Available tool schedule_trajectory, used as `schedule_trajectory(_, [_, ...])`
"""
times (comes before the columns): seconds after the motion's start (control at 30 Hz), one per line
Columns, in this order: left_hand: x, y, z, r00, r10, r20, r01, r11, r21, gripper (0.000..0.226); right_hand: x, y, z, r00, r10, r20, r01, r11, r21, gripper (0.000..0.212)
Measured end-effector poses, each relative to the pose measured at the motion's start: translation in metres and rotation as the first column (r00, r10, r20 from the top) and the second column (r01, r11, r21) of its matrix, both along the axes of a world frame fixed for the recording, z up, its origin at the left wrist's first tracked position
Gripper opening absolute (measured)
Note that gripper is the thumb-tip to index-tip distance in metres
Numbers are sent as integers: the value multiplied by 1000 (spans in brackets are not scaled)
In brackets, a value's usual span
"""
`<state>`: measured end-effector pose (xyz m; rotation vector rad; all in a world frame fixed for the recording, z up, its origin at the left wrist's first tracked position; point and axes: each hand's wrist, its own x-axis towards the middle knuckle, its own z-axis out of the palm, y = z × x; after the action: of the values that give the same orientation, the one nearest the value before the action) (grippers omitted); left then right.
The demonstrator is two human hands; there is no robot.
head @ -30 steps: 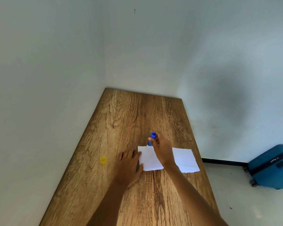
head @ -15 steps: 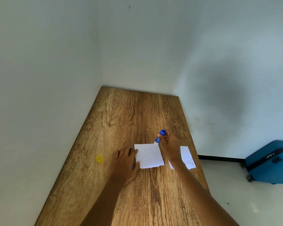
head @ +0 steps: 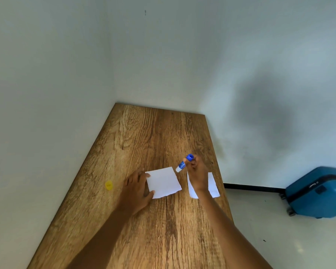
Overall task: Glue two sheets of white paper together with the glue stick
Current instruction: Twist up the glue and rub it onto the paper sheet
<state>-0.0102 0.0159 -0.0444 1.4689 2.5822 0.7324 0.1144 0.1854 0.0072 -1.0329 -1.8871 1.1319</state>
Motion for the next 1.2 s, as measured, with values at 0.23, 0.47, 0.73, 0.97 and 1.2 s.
schedule_trajectory(0.23, [-1,-4,2,994,-90,-66,92,995,26,29,-1,5,0,998,57,-15,-56,998,29,29])
schedule_trajectory(0.47, [7,8,12,982,-143,-124,154,984,89,46,-6,6,-2,997,72,-7,-71,994,78,29])
schedule_trajectory(0.73, [9,36,15,844,-390,-369,324,918,-228,47,-14,6,-4,987,141,81,-153,973,170,23])
schedule_trajectory(0.97, [2,33,8,814,-436,-384,376,899,-225,42,-18,1,-2,979,155,131,-180,960,213,24])
schedule_trajectory(1.2, [2,34,5,859,-426,-282,367,899,-240,49,-18,-1,-4,968,130,215,-187,945,269,27])
